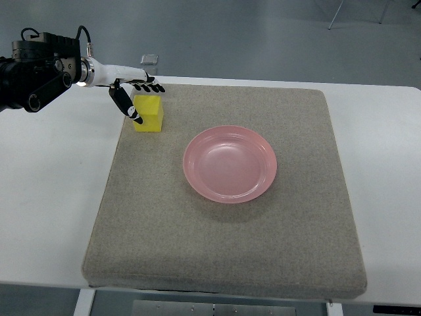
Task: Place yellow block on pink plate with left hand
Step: 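Close the left hand's fingers around the yellow cube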
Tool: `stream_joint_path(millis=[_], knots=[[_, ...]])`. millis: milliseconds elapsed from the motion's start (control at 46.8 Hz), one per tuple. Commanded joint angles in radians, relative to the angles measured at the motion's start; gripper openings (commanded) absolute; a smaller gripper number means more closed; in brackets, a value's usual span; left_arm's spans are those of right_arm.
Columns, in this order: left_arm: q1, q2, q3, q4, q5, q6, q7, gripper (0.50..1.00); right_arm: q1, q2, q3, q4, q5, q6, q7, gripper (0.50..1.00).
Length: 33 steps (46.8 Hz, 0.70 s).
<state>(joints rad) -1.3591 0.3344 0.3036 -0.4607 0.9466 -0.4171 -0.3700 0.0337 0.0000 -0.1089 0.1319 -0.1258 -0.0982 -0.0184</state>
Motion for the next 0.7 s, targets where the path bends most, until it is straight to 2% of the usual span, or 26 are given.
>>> stream_joint_path(millis=[0, 683], knots=[[0.000, 0.000, 0.000, -0.003, 0.000, 0.004, -0.001, 0.949, 0.000, 0.000, 0.000, 0.000, 0.000, 0.000, 0.000, 0.924], [0.020, -0.038, 0.015, -0.001, 0.024, 0.011, -0.006, 0.930, 0.000, 0.000, 0.000, 0.000, 0.000, 0.000, 0.000, 0.924]])
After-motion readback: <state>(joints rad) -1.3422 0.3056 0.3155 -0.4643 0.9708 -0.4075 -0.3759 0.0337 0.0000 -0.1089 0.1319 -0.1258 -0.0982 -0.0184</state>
